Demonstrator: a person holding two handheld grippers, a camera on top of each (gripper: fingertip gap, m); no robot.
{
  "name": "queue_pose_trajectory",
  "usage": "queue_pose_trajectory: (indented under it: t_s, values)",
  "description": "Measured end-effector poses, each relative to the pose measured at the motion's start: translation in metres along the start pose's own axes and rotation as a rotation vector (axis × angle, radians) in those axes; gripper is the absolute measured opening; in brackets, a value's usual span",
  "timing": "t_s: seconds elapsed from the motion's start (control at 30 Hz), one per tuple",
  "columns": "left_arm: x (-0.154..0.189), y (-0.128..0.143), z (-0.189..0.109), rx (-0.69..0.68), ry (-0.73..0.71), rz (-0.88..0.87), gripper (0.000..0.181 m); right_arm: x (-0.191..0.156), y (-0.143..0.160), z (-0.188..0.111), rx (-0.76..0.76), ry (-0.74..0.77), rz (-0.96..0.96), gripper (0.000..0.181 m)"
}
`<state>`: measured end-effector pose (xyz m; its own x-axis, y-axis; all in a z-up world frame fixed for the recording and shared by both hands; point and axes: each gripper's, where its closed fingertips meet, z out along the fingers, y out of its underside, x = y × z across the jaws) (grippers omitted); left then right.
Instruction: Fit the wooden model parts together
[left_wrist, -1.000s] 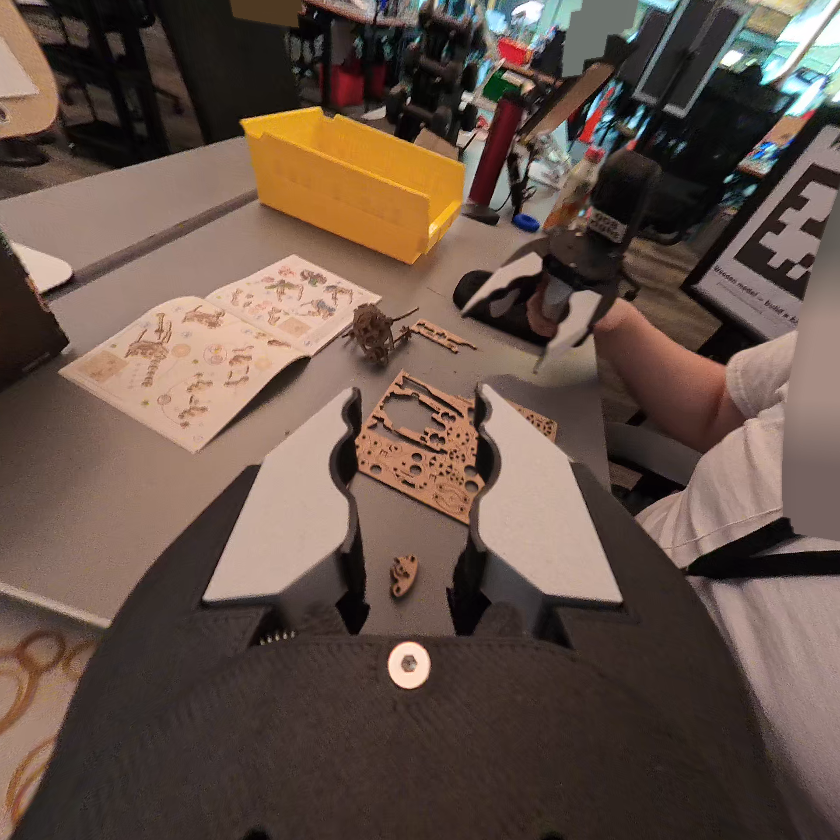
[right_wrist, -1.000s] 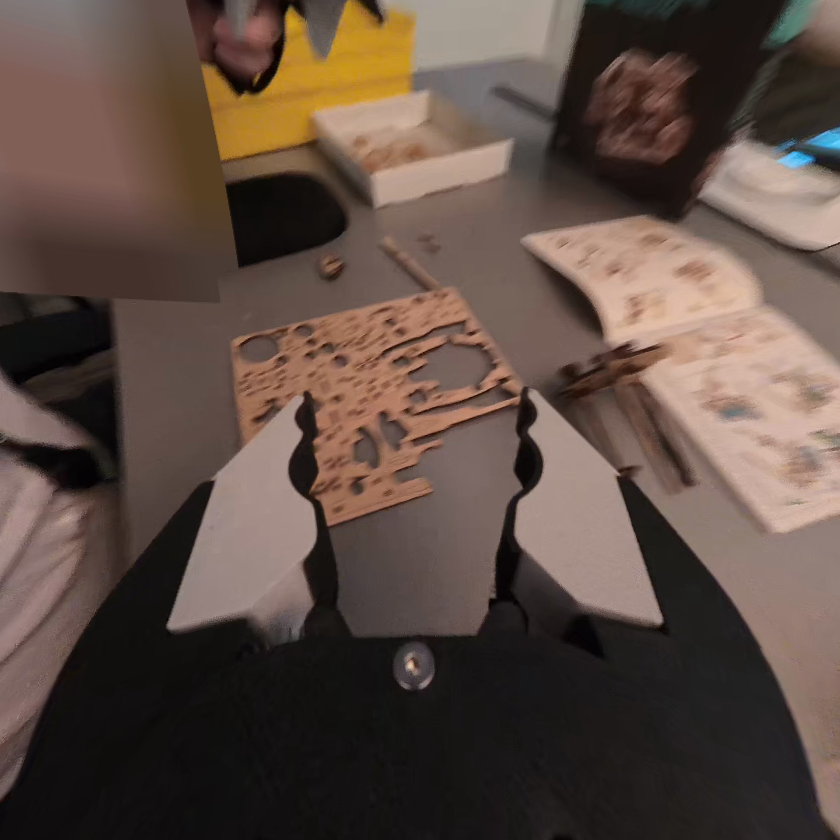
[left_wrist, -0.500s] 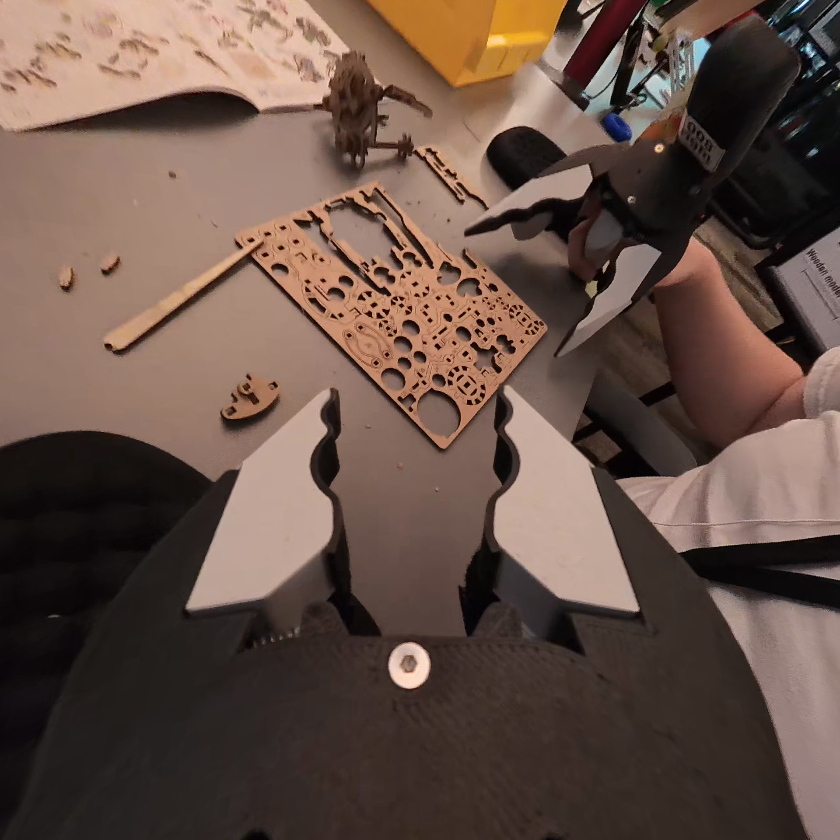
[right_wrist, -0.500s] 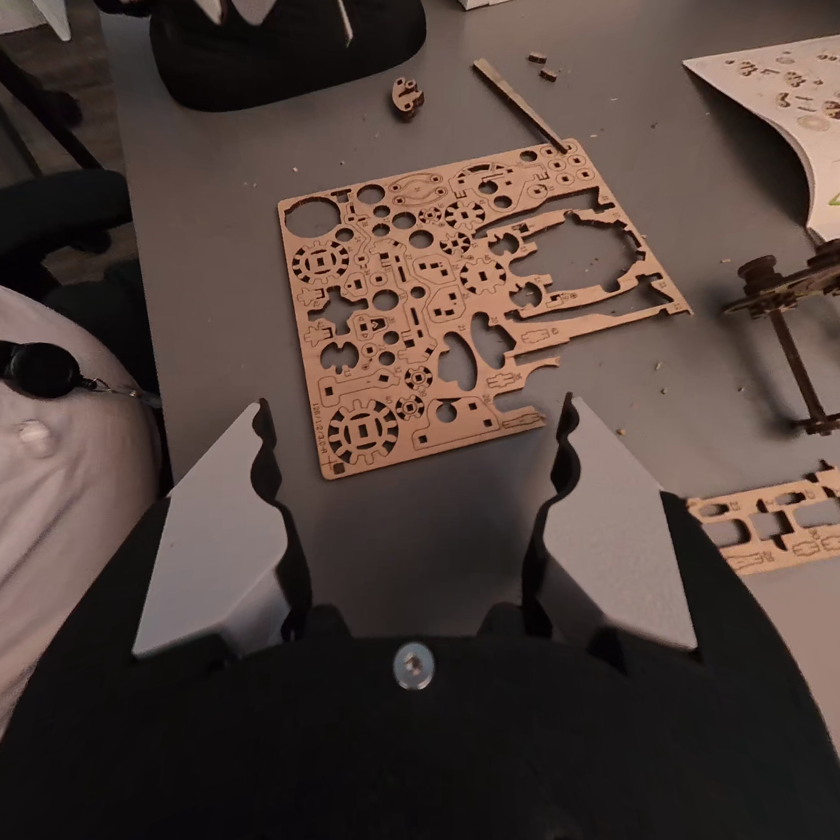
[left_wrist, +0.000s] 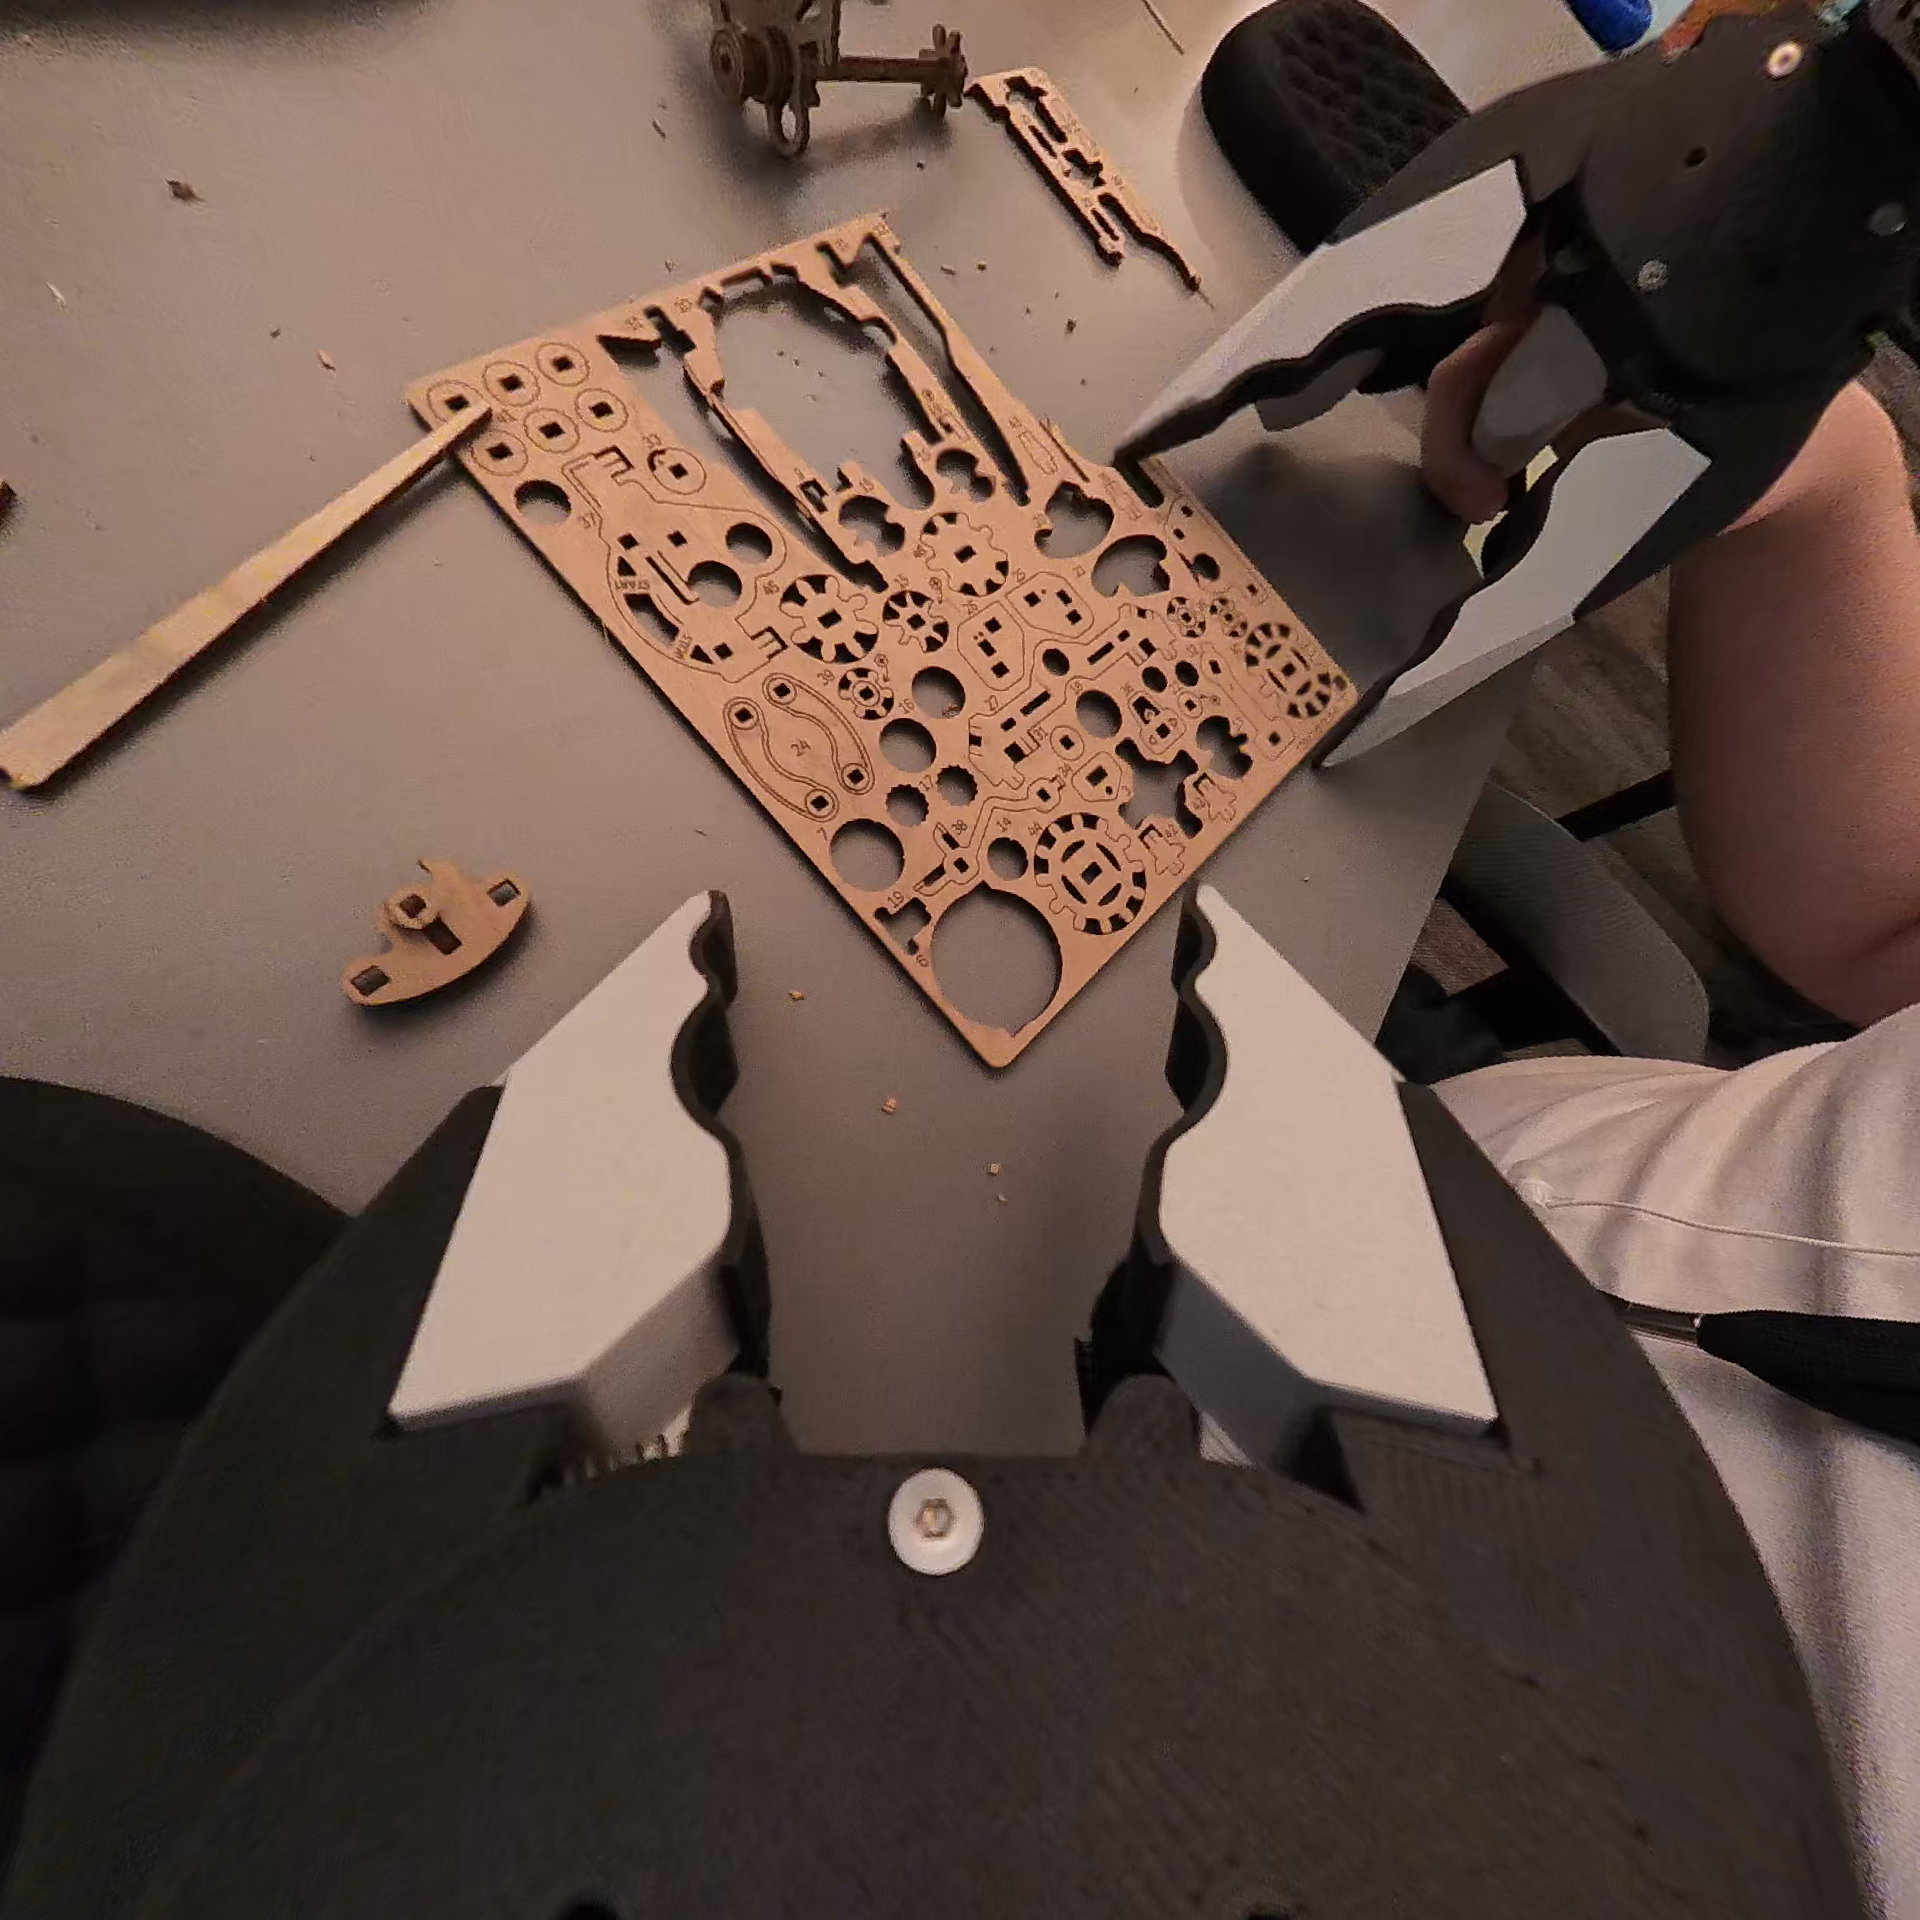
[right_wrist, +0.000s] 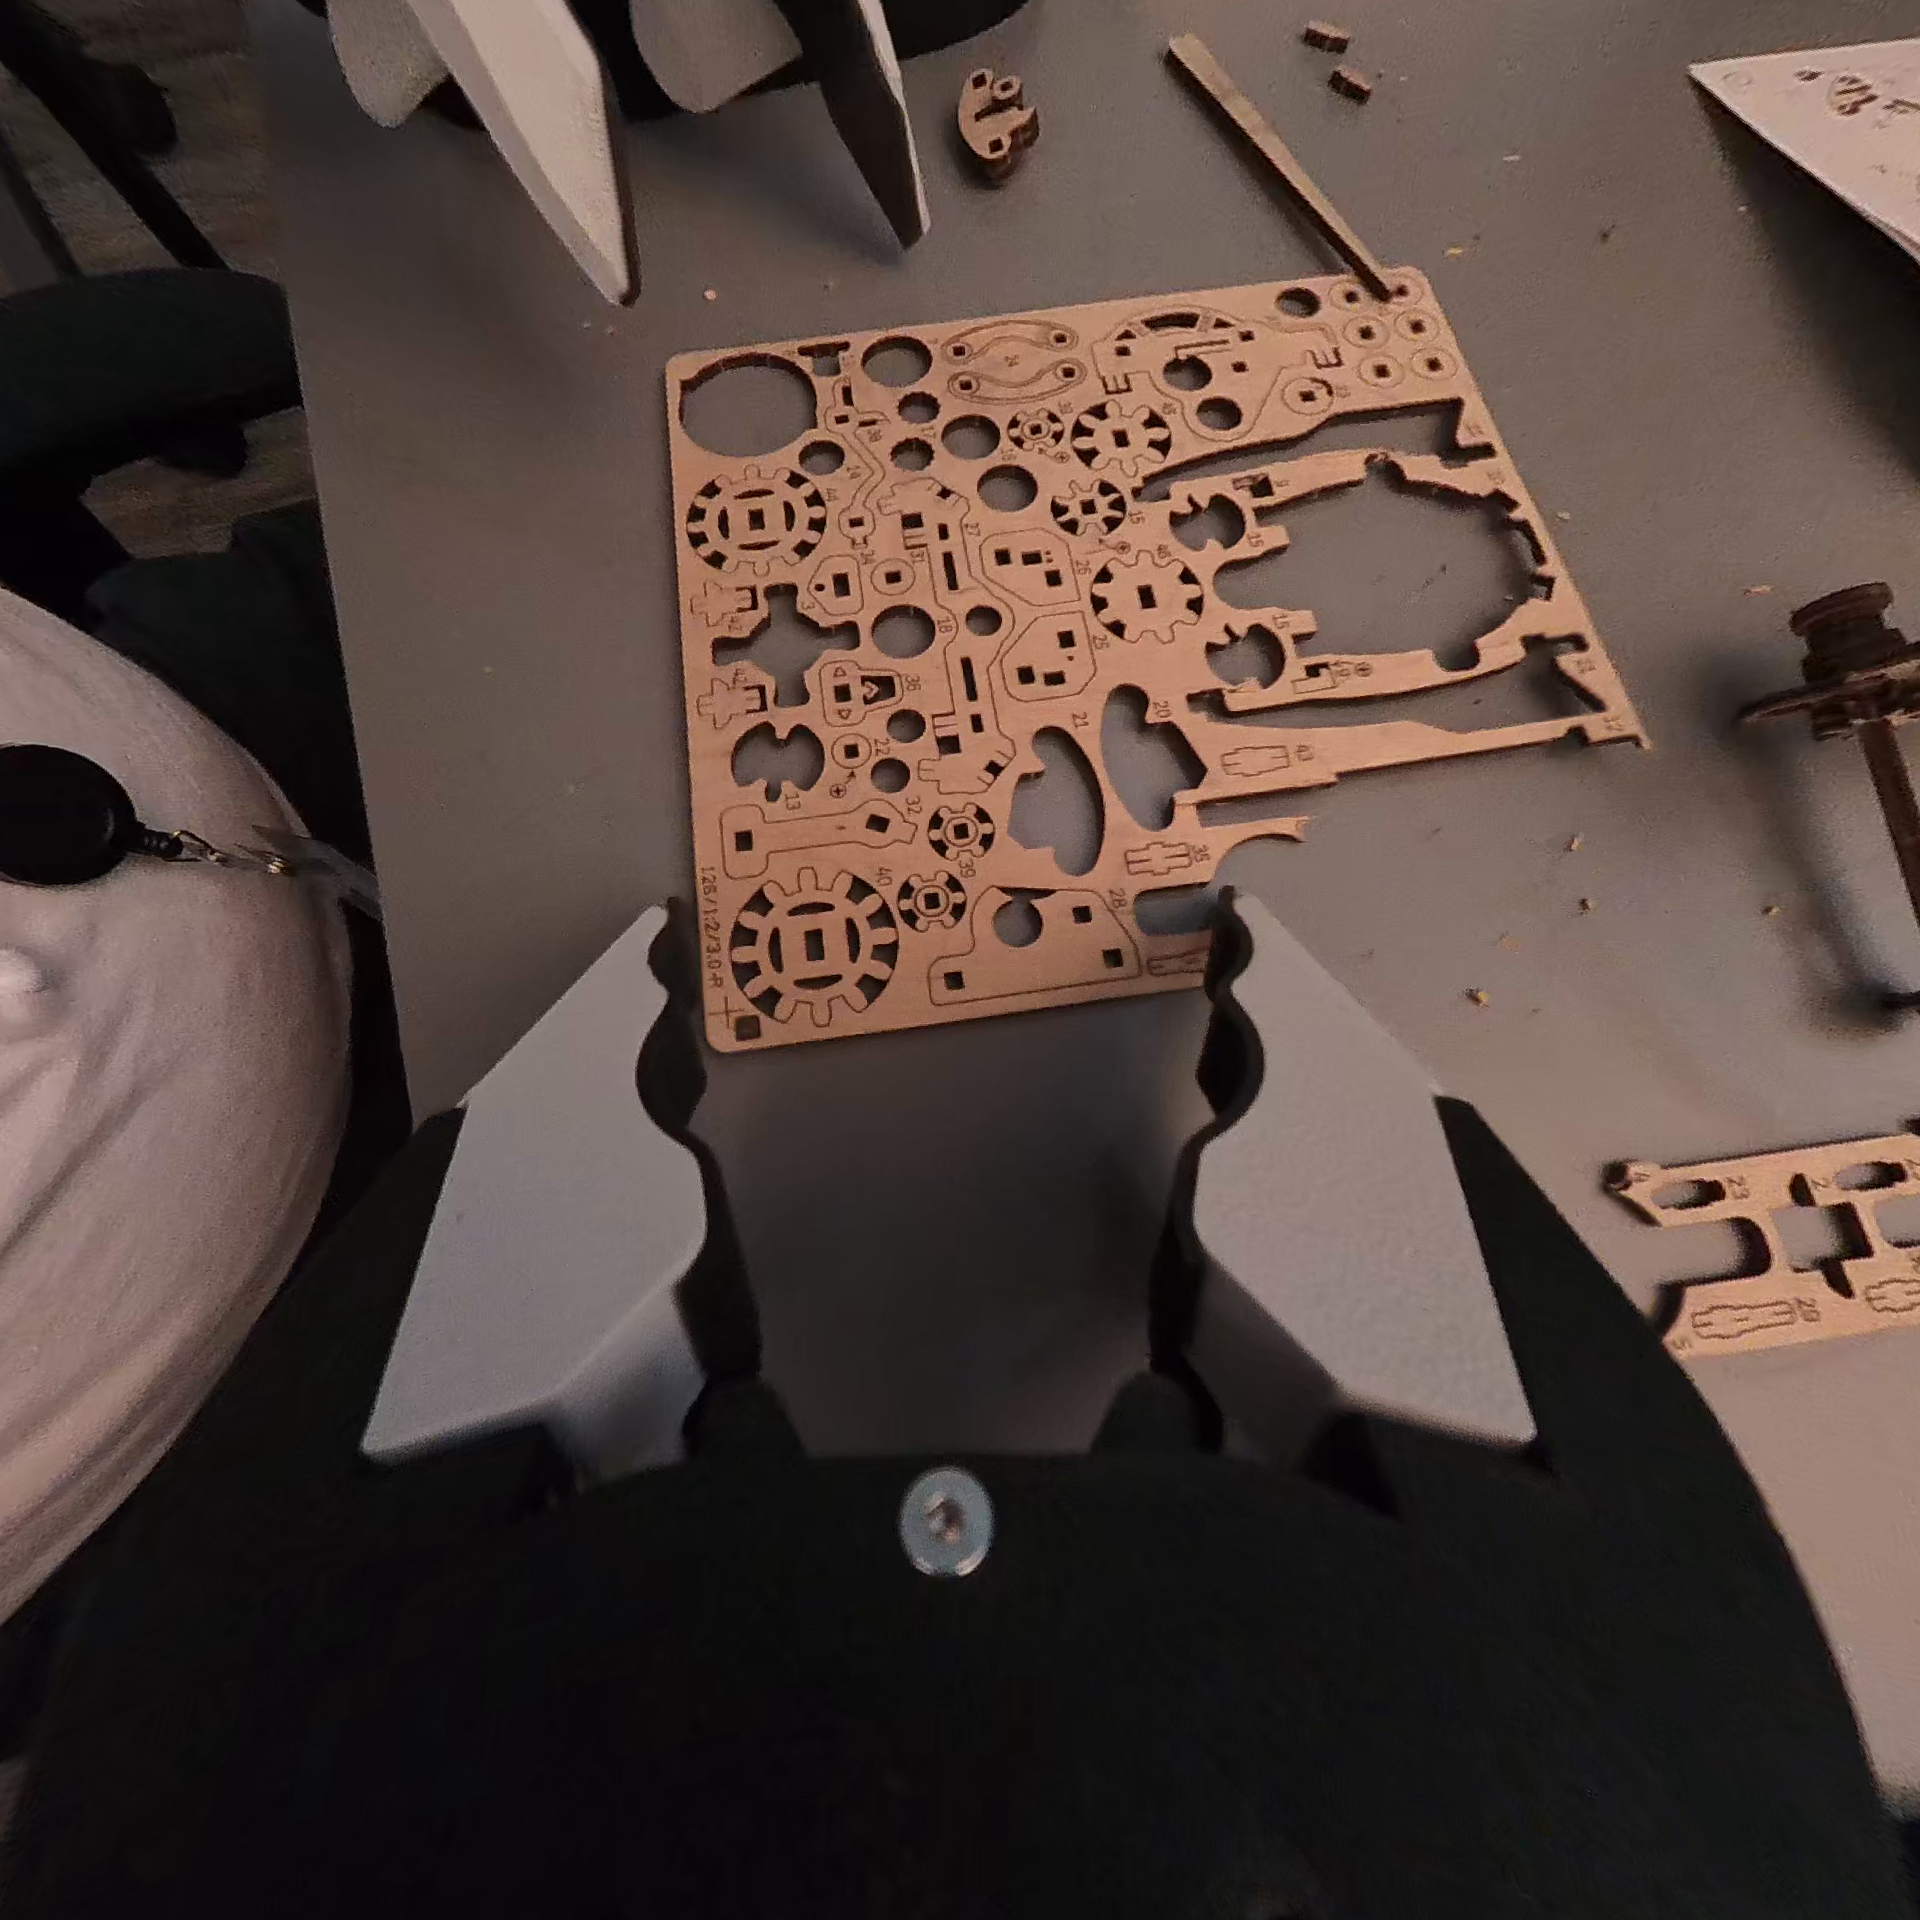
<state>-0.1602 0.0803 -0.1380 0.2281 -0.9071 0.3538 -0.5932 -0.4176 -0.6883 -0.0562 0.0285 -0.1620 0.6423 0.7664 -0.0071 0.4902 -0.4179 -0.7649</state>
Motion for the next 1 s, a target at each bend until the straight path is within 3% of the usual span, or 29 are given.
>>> queue_pose_trajectory:
  t_s: [0.37, 0.77, 1.0]
  values:
    - [0.013, -0.002, 0.008, 0.001, 0.117, -0.137, 0.077, -0.006, 0.0, -0.001, 0.01, -0.003, 0.004, 0.082]
    - [0.006, -0.008, 0.005, 0.04, 0.167, -0.346, 0.065, -0.007, -0.002, -0.003, 0.026, -0.026, 0.056, 0.081]
    - [0.011, 0.001, -0.006, -0.014, 0.146, -0.255, 0.065, -0.006, -0.007, -0.007, 0.067, -0.081, 0.125, 0.081]
